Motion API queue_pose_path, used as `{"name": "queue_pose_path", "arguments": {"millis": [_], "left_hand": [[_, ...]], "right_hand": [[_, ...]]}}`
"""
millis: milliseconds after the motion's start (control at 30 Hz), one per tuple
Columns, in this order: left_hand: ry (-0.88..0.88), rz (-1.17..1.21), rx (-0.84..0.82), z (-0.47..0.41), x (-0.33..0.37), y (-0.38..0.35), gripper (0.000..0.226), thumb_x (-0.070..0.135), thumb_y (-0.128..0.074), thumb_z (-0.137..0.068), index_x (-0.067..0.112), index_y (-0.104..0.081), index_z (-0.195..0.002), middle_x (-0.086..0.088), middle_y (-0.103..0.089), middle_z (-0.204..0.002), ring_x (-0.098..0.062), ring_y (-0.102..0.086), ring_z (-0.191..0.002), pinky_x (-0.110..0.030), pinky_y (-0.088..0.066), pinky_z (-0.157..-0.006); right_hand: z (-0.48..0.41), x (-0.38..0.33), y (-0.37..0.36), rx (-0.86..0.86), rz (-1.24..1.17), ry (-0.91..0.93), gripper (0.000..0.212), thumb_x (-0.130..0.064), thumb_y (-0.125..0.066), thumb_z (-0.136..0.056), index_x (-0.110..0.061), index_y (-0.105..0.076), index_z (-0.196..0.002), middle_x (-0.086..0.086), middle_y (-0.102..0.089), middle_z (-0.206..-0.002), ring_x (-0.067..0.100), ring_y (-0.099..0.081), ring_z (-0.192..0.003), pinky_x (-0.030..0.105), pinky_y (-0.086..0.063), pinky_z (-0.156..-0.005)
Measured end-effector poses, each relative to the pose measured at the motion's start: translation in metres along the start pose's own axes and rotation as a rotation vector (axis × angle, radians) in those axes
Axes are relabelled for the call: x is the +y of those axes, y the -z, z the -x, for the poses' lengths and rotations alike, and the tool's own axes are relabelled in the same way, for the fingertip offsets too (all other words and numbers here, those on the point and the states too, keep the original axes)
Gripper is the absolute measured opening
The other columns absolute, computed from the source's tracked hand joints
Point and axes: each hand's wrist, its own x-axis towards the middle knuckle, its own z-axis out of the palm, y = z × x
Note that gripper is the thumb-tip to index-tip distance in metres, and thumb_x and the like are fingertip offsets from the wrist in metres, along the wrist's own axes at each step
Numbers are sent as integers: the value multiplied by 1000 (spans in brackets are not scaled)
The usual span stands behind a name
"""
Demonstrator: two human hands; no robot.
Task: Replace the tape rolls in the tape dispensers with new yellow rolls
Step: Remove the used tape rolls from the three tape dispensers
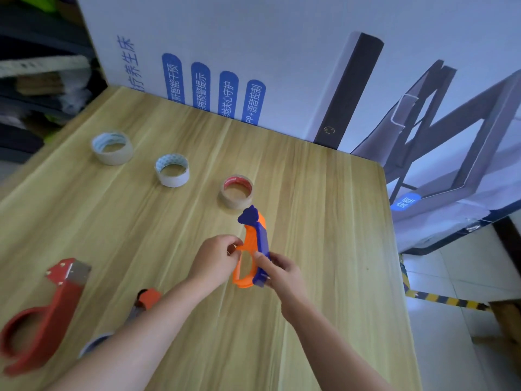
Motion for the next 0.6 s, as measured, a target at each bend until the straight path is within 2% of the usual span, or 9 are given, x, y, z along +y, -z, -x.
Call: {"name": "queue_pose_path", "arguments": {"millis": [67,100,167,267,367,467,533,600], "left_hand": [[8,-35,22,32,-6,-4,17,7,-59,-82,16,-70,-92,0,-66,-72,-21,-62,-65,-32,-52,-63],[13,-70,28,49,-10,-7,17,7,-59,-82,16,-70,-91,1,-66,-70,-20,-61,-65,-30,-50,-61],[25,-149,32,80,-19,-12,18,9,-59,-81,17,-71,-93,3,-65,-70,-18,-60,-65,-26,-44,-58],[38,-233,28,119,-33,-23,20,11,-60,-80,18,-72,-95,1,-70,-77,-19,-63,-73,-25,-40,-60],[59,-306,-4,149,-45,-33,21,12,-57,-81,17,-71,-95,3,-68,-78,-19,-64,-78,-24,-39,-61],[72,-379,-32,167,-53,-43,25,14,-53,-85,19,-69,-104,0,-70,-99,-20,-64,-92,-26,-43,-74],[77,-396,-33,174,-56,-47,28,15,-51,-88,19,-67,-110,0,-67,-108,-20,-62,-99,-28,-45,-82],[73,-408,-28,178,-58,-50,28,16,-50,-90,19,-65,-114,0,-64,-112,-19,-61,-102,-28,-46,-85]], "right_hand": [[24,16,5,-50,64,25,31,-41,-76,-76,-14,-71,-89,-7,-61,-67,11,-58,-66,18,-48,-63],[36,25,6,-73,94,20,32,-43,-76,-76,-19,-67,-96,-6,-63,-71,11,-60,-68,16,-48,-62],[57,46,9,-120,143,-8,46,-39,-76,-79,-32,-54,-119,-3,-68,-79,9,-66,-70,22,-51,-66],[82,75,12,-167,224,-20,52,-31,-73,-83,-24,-55,-131,-1,-72,-79,11,-68,-67,26,-56,-62],[101,98,12,-183,302,-38,52,-30,-70,-85,-21,-55,-134,5,-75,-87,15,-68,-69,33,-58,-69],[113,116,11,-180,405,-38,50,-30,-67,-86,-21,-56,-133,8,-75,-95,16,-68,-77,36,-58,-77],[118,123,9,-163,474,-19,49,-30,-66,-85,-23,-57,-133,3,-74,-100,17,-69,-86,35,-58,-82],[120,125,8,-155,501,4,48,-31,-66,-86,-24,-57,-133,-1,-73,-101,15,-69,-86,29,-57,-78]]}}
